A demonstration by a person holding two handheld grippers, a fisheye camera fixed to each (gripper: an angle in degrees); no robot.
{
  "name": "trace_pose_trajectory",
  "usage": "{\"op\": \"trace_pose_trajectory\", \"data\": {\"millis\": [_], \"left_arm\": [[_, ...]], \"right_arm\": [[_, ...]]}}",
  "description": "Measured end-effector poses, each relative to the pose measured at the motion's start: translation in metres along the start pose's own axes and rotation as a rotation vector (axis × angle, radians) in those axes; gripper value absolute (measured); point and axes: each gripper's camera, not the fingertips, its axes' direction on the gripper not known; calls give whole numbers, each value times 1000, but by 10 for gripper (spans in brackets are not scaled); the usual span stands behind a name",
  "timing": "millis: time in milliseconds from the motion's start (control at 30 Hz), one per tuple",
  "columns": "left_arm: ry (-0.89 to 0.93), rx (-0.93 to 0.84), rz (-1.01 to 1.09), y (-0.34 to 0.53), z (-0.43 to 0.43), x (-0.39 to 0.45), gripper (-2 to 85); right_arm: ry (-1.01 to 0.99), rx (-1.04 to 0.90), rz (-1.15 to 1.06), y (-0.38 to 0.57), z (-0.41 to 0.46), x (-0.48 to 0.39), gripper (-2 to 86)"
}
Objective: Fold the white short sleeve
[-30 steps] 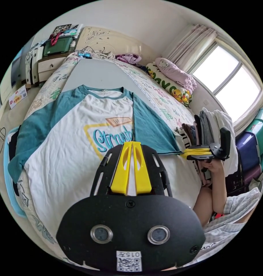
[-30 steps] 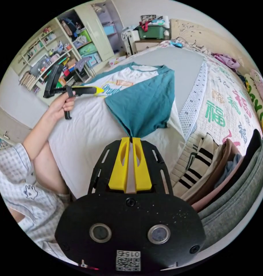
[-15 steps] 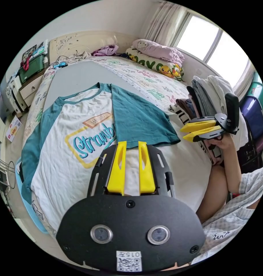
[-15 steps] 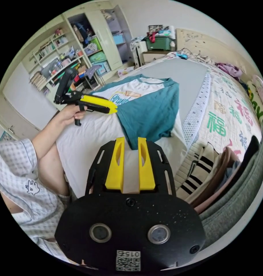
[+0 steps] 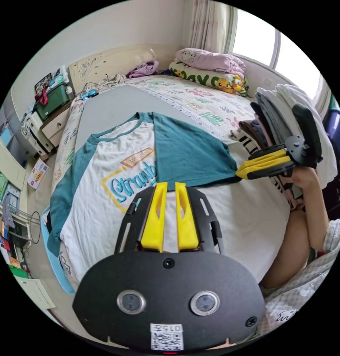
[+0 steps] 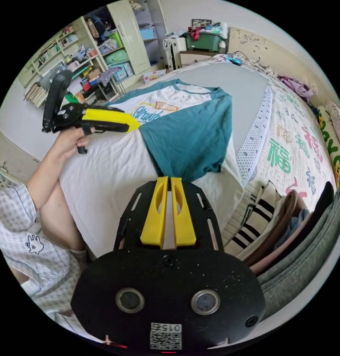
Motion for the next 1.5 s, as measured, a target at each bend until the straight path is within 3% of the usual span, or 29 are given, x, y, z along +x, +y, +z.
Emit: {"op": "trace_pose_trajectory", "data": {"millis": [133, 300, 467, 600, 900, 1200, 1400, 1500], "left_arm": [[142, 52, 63, -6, 6, 32, 68], [189, 36, 137, -15, 30, 67, 85], [192, -33, 173, -24, 48, 86, 77], [154, -91, 185, -29, 57, 93, 41], [148, -104, 197, -31, 61, 96, -3], [135, -17, 91, -25, 26, 58, 41], [32, 2, -220, 1, 11, -25, 60], [81, 21, -300, 11, 15, -45, 62]], "right_arm": [[85, 112, 140, 6, -7, 27, 28], [364, 89, 98, -9, 21, 15, 76], [411, 60, 83, -24, 53, 17, 76], [411, 29, 87, -30, 72, 21, 12], [501, 50, 134, -31, 95, 30, -5], [415, 70, 235, -20, 64, 34, 52], [76, 51, -54, -3, 66, -9, 73], [127, -25, -134, -10, 82, -23, 92]]}}
